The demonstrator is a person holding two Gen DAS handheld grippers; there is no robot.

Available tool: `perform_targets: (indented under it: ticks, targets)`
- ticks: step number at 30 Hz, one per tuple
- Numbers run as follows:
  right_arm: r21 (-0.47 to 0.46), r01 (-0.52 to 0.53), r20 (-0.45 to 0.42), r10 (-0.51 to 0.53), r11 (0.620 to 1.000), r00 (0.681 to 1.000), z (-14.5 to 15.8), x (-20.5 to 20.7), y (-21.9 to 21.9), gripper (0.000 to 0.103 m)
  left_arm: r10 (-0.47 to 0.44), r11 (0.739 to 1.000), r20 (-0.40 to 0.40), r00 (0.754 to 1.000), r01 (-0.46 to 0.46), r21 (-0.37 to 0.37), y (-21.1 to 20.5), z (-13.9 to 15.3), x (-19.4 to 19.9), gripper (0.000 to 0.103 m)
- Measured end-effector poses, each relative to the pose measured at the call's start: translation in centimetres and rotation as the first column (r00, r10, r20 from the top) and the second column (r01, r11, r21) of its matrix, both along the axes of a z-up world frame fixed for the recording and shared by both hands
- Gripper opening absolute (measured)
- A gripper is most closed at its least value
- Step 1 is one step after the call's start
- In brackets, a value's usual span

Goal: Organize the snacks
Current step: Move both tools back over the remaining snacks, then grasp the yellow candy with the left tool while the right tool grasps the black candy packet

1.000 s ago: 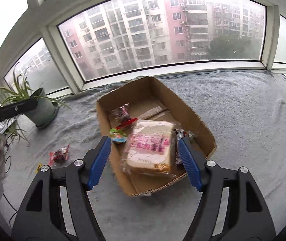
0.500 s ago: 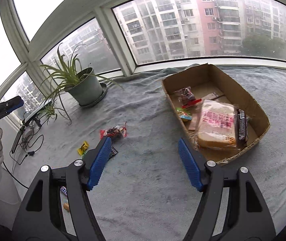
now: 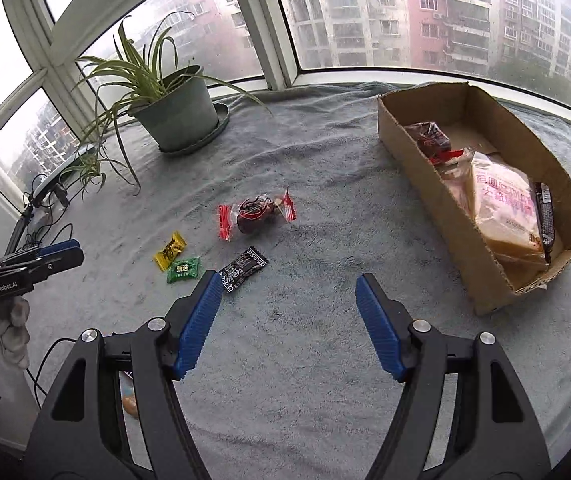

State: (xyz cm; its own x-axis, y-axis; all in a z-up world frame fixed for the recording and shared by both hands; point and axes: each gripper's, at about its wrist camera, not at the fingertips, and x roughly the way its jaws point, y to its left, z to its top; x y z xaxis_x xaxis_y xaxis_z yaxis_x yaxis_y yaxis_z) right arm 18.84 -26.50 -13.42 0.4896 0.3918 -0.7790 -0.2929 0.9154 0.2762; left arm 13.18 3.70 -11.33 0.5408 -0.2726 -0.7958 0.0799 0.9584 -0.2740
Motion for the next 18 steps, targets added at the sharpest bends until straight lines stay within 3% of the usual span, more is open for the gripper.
perform_targets:
  ticks: [5, 8, 16, 18]
  targets:
    - [-0.005, -0.001, -0.055, 0.001, 1.000, 0.998, -2.1, 1.2, 2.2, 0.072, -0.052, 0.999, -0.009, 0.999, 0.053, 0.007, -1.8, -1.5, 1.5, 0.047]
    - [0.016, 0.008, -0.096, -0.007, 1.000, 0.995, -3.5, 2.0, 3.3, 0.057, -0.062, 0.998, -0.034, 0.998, 0.061, -0.004, -2.2, -2.8, 2.5, 0.046]
    - [0.003, 0.013, -0.142, -0.012, 1.000, 0.990, -5.5, 3.4, 6.3, 0.057, -0.102, 0.993, -0.050, 0.994, 0.104, 0.047, -3.3, -5.4, 4.6, 0.036]
    - [-0.004, 0.010, -0.153, -0.011, 1.000, 0.988, -5.9, 3.7, 6.8, 0.047, -0.105, 0.992, -0.052, 0.993, 0.108, 0.058, -3.4, -5.8, 4.9, 0.032]
